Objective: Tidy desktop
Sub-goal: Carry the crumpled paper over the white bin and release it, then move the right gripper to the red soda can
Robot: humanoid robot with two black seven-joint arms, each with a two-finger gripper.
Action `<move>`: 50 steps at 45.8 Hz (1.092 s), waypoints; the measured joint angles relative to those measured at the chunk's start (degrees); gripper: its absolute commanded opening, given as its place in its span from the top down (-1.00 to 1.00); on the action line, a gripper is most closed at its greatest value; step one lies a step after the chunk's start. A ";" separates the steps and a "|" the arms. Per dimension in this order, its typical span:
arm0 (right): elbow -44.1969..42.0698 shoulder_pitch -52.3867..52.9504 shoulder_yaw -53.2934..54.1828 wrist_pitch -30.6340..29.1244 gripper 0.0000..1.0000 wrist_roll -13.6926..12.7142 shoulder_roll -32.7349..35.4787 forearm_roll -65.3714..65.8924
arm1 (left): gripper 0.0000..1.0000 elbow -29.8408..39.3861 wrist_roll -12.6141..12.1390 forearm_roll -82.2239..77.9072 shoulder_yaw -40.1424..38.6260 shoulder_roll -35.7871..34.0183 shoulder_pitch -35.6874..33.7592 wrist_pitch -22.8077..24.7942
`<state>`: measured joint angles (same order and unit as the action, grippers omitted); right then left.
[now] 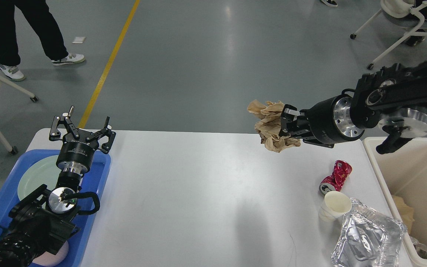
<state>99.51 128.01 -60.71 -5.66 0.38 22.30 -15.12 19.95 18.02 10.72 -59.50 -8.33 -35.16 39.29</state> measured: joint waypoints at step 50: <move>-87.04 -81.11 -3.12 9.35 -0.87 -1.40 7.78 8.50 | -0.94 0.00 0.00 0.00 0.00 0.06 0.00 0.00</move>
<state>12.47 46.89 -63.83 3.68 -1.02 30.07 -6.62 19.95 18.02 10.72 -59.50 -8.28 -35.16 39.29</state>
